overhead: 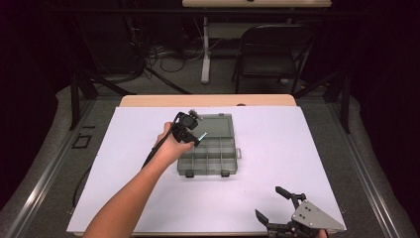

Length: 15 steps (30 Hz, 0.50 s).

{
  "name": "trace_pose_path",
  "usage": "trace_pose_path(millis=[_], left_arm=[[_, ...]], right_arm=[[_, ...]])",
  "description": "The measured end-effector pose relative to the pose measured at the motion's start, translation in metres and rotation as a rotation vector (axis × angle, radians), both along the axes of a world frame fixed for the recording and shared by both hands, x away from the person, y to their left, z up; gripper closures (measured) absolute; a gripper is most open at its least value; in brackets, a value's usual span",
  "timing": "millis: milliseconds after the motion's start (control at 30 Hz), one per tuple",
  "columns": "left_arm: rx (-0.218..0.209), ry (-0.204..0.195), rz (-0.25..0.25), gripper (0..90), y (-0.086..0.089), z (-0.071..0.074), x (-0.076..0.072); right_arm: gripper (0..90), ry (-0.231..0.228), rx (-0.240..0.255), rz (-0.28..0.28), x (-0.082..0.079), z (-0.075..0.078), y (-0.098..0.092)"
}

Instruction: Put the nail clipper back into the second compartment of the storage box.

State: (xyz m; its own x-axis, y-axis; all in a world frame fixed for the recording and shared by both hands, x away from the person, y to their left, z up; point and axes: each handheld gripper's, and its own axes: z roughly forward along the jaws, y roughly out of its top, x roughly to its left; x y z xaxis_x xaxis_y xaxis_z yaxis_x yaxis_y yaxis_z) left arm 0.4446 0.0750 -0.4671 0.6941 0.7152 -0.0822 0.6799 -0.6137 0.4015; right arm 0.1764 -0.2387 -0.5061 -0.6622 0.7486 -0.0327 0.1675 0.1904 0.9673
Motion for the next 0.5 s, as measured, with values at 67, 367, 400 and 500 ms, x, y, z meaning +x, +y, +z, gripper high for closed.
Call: trace_pose_path(millis=[67, 367, 400, 500], left_arm=[[0.011, 0.008, 0.004, 79.2, -0.001, -0.003, 0.001], [0.025, 0.054, 0.028, 79.2, -0.001, -0.014, 0.002], [0.024, 0.055, 0.028, 79.2, 0.000, -0.014, 0.003], [0.022, 0.060, 0.032, 79.2, 0.000, -0.016, 0.003]], right_arm=[[11.3, -0.004, 0.002, 0.001, 0.000, 0.000, 0.000], [11.4, -0.003, 0.002, 0.002, 0.000, 0.000, 0.000], [11.4, -0.002, 0.001, 0.002, 0.000, 0.000, 0.000], [11.5, 0.001, -0.003, 0.002, 0.000, 0.000, 0.000]])
